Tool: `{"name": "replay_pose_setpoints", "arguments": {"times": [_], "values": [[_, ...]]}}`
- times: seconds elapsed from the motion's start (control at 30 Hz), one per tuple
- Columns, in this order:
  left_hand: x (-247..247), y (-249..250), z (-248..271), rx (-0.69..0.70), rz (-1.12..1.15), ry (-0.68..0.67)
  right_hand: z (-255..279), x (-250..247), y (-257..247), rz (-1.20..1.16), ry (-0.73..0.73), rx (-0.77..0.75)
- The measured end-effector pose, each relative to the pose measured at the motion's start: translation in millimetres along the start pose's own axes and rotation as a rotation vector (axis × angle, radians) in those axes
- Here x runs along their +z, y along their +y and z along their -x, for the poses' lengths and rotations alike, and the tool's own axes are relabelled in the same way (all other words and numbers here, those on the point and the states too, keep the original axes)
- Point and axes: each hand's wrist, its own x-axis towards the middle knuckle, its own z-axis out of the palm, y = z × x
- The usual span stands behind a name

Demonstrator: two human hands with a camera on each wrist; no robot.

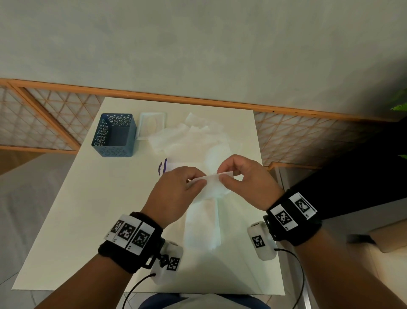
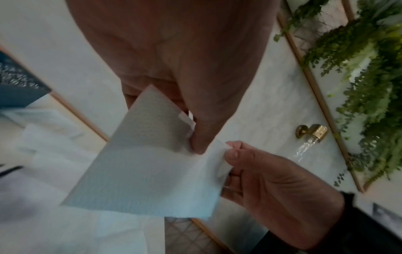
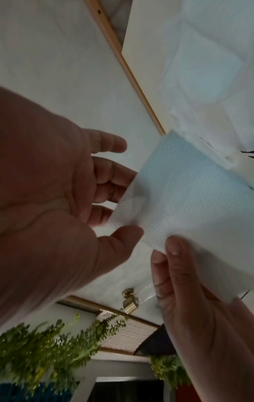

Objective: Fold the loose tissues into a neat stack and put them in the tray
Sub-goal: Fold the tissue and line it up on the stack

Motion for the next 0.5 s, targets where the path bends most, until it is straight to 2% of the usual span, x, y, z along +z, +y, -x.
{"name": "replay_pose_setpoints", "arguments": {"times": [0.1, 0.23, 0.4, 0.5], "values": [[4.8, -6.7, 2.8, -0.16, 0.242, 0.039, 0.1, 0.2, 12.3, -0.174, 0.03, 0.162], [20.4, -29.3, 7.6, -0.452, 0.585, 0.048, 1.8, 21.3, 43.8, -0.456, 0.028, 0.408], [62.5, -72.4, 23.5, -0.67, 0.721, -0.006, 9.1, 63.8, 76.6, -0.571, -0.002, 0.59], [80.5, -92.8, 30.5, -0.744, 0.645, -0.021, 11.3, 82.7, 96.2, -0.506, 0.017, 0.647]]}}
